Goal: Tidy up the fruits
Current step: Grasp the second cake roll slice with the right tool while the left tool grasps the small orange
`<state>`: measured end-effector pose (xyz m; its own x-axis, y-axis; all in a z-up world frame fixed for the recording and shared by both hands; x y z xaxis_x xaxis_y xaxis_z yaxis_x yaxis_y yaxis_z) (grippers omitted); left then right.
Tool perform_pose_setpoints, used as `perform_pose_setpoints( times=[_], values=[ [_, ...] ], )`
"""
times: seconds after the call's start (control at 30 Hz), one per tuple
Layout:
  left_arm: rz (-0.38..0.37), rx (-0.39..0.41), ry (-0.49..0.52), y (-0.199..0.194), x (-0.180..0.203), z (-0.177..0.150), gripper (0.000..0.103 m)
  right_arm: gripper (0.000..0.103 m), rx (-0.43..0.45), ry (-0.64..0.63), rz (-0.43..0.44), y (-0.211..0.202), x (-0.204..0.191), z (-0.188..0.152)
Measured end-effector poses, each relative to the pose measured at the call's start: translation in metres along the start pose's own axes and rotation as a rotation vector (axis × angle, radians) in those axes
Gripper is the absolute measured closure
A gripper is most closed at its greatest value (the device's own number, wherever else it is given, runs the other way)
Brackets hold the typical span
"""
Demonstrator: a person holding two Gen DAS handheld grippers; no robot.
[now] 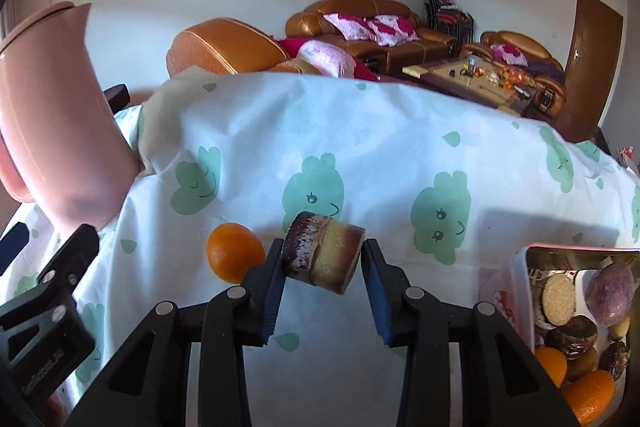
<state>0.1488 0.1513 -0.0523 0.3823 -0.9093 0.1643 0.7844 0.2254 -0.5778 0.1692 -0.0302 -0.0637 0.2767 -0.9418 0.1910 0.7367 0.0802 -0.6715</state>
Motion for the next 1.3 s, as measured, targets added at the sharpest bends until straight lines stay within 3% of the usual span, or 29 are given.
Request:
perform_pose_setpoints(
  times=[0.3, 0.47, 0.7, 0.8, 1.0, 1.13, 1.17, 1.3],
  values=[
    [-0.056, 0.005, 0.043, -0.009, 0.016, -0.004, 0.000, 0.063, 0.213, -0.046, -0.061, -0.072, -0.005, -0.009],
    [-0.096, 0.003, 0.090, -0.013, 0.031, -0.008, 0.000, 0.063, 0.239, -0.030, -0.068, -0.085, 0.002, -0.018],
    [-0.226, -0.124, 0.087, -0.005, 0.073, -0.016, 0.010, 0.063, 0.241, -0.003, -0.045, -0.085, 0.009, -0.023],
    [-0.211, -0.158, 0.152, 0.008, 0.099, -0.024, 0.024, 0.063, 0.244, 0.018, -0.046, -0.087, 0.013, -0.025],
    [-0.176, -0.333, 0.176, 0.045, 0.120, -0.053, 0.050, 0.063, 0.224, 0.036, -0.035, -0.079, 0.017, -0.027],
    [-0.194, -0.338, 0.156, 0.044, 0.123, -0.052, 0.057, 0.063, 0.213, 0.041, -0.025, -0.075, 0.018, -0.027],
    [-0.202, -0.335, 0.159, 0.042, 0.124, -0.053, 0.063, 0.063, 0.212, 0.041, -0.025, -0.075, 0.019, -0.027],
    [-0.203, -0.265, 0.148, 0.028, 0.120, -0.045, 0.063, 0.063, 0.217, 0.035, -0.032, -0.074, 0.019, -0.024]
  ],
)
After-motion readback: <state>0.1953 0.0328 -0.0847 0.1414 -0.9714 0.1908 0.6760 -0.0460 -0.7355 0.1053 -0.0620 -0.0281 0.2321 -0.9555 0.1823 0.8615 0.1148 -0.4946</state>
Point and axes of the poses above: each gripper's, at about its wrist camera, not at the fingertips, and y roughly the way its jaws point, x to its right, z to its top, the point moved 8 cm from there along y, roughly the way its jaws point, and after that the axes turned 15 degrees about -y, right-handed, at the moved point
